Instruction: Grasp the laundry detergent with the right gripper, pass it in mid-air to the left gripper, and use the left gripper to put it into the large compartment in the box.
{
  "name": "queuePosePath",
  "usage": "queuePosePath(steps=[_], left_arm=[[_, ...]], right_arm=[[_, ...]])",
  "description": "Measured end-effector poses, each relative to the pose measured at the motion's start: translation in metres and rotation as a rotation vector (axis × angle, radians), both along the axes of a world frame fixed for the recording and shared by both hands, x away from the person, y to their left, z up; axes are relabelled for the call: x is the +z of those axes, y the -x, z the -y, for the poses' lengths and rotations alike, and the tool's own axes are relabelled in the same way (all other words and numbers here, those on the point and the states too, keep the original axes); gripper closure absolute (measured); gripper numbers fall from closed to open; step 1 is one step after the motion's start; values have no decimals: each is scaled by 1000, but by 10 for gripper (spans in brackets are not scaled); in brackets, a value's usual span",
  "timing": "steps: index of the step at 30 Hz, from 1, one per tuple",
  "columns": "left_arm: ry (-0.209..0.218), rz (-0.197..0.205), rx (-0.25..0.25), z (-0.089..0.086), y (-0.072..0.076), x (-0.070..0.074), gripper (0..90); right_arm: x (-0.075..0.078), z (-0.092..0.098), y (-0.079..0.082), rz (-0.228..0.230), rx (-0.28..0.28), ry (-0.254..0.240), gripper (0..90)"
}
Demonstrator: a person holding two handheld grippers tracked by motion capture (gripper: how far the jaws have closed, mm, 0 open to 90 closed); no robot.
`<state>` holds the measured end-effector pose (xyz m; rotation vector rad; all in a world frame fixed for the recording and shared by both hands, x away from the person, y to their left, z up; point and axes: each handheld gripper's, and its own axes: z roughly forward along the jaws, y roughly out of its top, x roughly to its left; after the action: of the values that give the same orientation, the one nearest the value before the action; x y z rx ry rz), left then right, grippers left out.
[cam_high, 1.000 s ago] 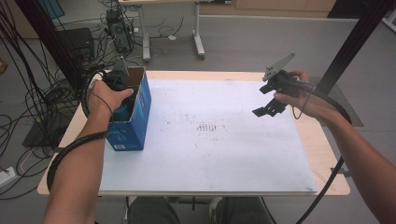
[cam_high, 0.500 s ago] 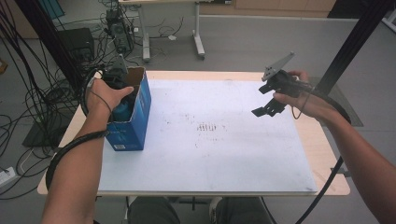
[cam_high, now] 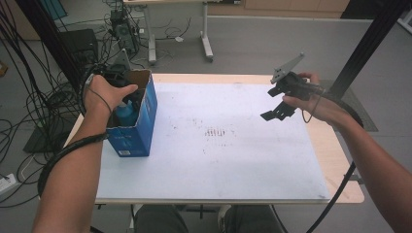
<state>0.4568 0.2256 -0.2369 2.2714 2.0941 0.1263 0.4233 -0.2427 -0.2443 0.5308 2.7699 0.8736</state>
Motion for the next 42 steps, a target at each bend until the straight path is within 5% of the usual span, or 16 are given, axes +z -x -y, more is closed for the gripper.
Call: queuePosePath(steps=[4, 10, 20, 34, 42], left_arm=[[0, 4, -12, 1, 3, 12, 238], [-3, 61, -58, 16, 5, 37, 202], [10, 125, -168, 75, -13, 67, 151], [45, 155, -267, 154, -51, 69, 150], [50, 144, -298, 177, -61, 61, 150]], right_arm=[[1, 1, 0, -5, -8, 3, 47], [2, 3, -3, -15, -22, 25, 46], [4, 4, -9, -36, -32, 48, 48], [7, 10, -13, -60, -44, 96, 50], [7, 16, -13, -68, -57, 107, 50]])
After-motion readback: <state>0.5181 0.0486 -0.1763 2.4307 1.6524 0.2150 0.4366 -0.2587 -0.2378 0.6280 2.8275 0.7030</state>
